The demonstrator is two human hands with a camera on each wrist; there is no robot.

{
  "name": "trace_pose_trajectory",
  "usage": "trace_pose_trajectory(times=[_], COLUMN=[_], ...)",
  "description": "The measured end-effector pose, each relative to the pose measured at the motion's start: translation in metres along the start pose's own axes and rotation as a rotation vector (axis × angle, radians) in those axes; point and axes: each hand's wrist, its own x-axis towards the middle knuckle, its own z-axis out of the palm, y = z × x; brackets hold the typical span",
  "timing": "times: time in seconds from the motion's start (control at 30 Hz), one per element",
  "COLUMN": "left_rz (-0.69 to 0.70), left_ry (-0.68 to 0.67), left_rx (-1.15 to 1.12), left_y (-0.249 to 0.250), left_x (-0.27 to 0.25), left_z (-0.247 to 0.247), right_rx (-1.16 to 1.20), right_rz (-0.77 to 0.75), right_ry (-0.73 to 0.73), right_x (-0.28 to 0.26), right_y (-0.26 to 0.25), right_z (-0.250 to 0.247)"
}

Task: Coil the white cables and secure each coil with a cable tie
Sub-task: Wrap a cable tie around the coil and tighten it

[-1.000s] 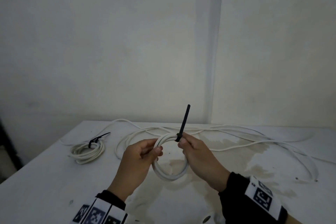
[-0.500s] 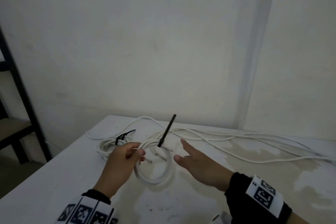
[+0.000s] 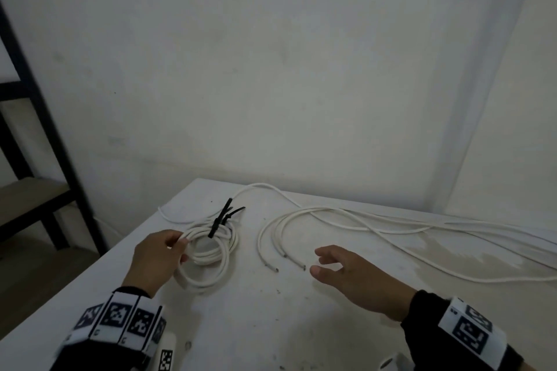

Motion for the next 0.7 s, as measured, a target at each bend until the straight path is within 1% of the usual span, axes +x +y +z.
trace_pose_trajectory(times=[0.07, 0.2, 0.37, 0.57, 0.63, 0.7], left_rz=[-0.039, -0.13, -0.122, -0.133, -0.15, -0.171], left_ry=[-0.015, -0.016, 0.011, 0.072, 0.055, 0.009], left_rx=[0.057, 0.062, 0.259, 0.217, 0.261, 0.345], left_y=[-0.004, -0.012, -0.018, -0.012, -0.009, -0.007], left_x=[0.003, 0.009, 0.017, 0.023, 0.026, 0.028], left_z=[-0.001, -0.002, -0.004, -0.002, -0.002, -0.003], right_rx=[-0.014, -0.024, -0.046, -0.054, -0.062, -0.074], right_rz=[0.007, 0.014, 0.016, 0.015, 0.021, 0.024], right_ry=[0.009, 0.007, 0.006, 0.027, 0.025, 0.015], right_x=[0.002, 0.003, 0.0, -0.004, -0.006, -0.008], right_y=[0.001, 0.003, 0.003, 0.009, 0.013, 0.016], right_z=[0.0, 0.0, -0.002, -0.014, -0.017, -0.019])
